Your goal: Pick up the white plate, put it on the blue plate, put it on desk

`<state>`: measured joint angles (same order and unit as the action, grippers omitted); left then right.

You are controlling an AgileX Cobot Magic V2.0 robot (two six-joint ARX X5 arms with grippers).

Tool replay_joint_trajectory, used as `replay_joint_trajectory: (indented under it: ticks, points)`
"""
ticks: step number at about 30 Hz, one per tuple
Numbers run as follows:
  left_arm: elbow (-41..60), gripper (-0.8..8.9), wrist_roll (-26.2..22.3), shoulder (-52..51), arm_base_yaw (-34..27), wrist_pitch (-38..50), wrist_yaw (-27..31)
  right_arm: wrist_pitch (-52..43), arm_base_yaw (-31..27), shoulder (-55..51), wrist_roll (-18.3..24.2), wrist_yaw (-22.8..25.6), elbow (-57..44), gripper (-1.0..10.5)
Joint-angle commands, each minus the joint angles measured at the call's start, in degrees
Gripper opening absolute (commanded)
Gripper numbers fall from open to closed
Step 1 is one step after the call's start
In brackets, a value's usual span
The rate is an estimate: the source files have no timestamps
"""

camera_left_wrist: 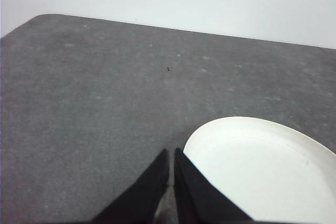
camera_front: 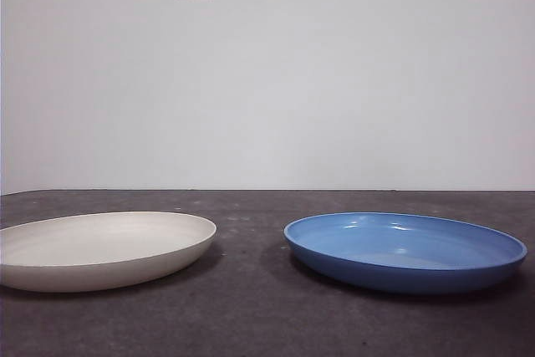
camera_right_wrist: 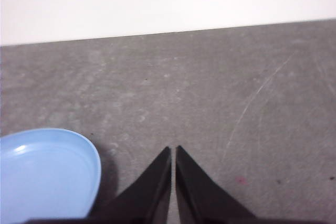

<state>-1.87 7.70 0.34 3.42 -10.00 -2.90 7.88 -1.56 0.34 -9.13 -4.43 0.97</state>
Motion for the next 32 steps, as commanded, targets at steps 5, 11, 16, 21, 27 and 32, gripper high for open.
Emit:
replay_joint_trajectory:
  ticks: [5,11,16,21,27,32]
  points:
    - [-3.3,0.16,6.2,2.9,0.5,3.1,0.2,-0.5,0.7,1.0,-8.2,0.5,6.0,0.1]
    - [-9.3,0.16,9.0,8.4,0.8,5.4,0.2,-0.5,1.7,7.2,-11.0,1.1,13.5,0.1]
    - [-17.0,0.16,9.6,14.4,1.5,4.0,-0.6,1.3,1.9,14.3,-11.6,-1.7,21.6,0.1]
    - [-26.4,0.16,8.5,20.4,1.9,-1.6,-4.6,8.9,1.9,21.7,-10.6,-8.0,31.1,0.1]
    - [-37.8,0.16,6.9,26.8,2.5,-9.5,-9.4,19.8,2.0,29.9,-5.8,-16.3,42.9,0.1]
    - [-45.2,0.16,6.6,31.0,4.9,-14.6,-13.9,23.5,6.2,34.1,-4.9,-19.4,50.1,0.1]
